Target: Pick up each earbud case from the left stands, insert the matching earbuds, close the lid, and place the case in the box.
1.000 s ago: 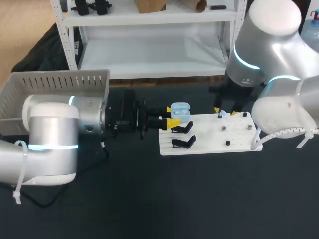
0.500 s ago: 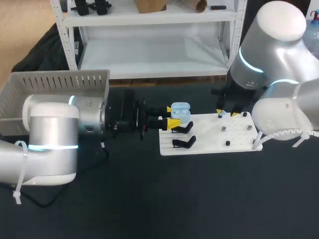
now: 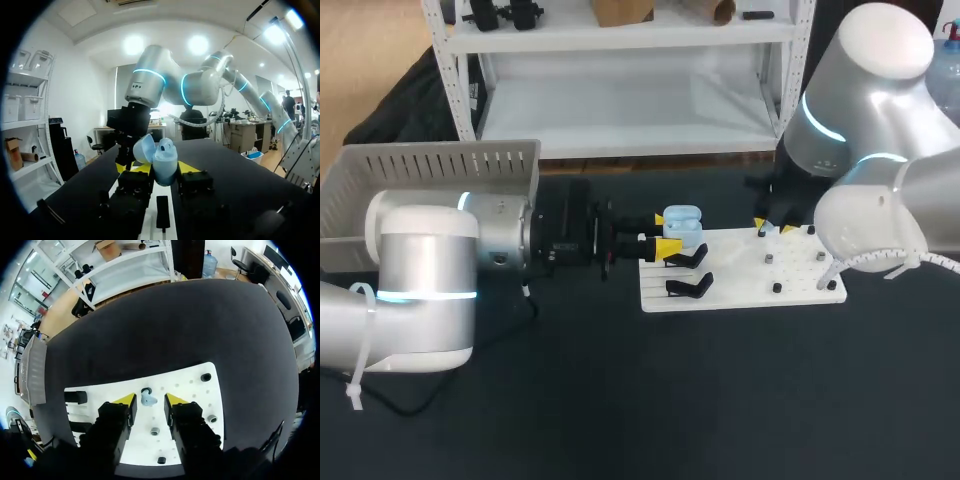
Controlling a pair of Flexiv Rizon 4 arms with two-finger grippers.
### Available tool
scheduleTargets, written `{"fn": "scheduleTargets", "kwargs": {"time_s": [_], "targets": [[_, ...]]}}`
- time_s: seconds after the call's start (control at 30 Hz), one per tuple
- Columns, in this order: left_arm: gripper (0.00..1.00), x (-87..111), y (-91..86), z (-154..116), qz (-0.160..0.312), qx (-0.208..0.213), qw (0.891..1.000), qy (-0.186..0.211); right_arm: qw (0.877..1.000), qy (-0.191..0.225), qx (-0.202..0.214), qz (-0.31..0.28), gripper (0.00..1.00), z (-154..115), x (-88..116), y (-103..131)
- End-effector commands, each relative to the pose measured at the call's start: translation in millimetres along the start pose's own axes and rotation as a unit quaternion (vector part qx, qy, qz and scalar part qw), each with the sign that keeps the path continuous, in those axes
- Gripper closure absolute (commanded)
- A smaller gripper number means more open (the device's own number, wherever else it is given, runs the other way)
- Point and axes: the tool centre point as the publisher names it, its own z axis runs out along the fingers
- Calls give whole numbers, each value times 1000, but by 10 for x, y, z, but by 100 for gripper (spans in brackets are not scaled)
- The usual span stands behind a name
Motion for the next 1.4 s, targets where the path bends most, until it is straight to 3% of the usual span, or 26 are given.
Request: {"fn": "scheduleTargets", "kwargs": {"time_s": [0.03, 0.6, 0.7, 0.77, 1.1, 1.4], "targets": [[100, 4, -16, -1, 1, -3, 1000, -1, 1000, 3, -1, 1, 68, 20, -17, 4], [100, 4, -16, -1, 1, -3, 1000, -1, 1000, 19, -5, 6, 76, 69, 11, -1], [100, 4, -16, -1, 1, -3, 1000, -1, 1000, 21, -5, 5, 81, 78, 26, 9], [100, 4, -16, -1, 1, -3, 1000, -1, 1000, 23, -5, 4, 100, 78, 35, 11], [100, 4, -16, -1, 1, -3, 1000, -1, 1000, 20, -2, 7, 100, -29, 50, -17], [100, 4, -16, -1, 1, -3, 1000, -1, 1000, 5, -4, 15, 100, -339, 78, -50]]}}
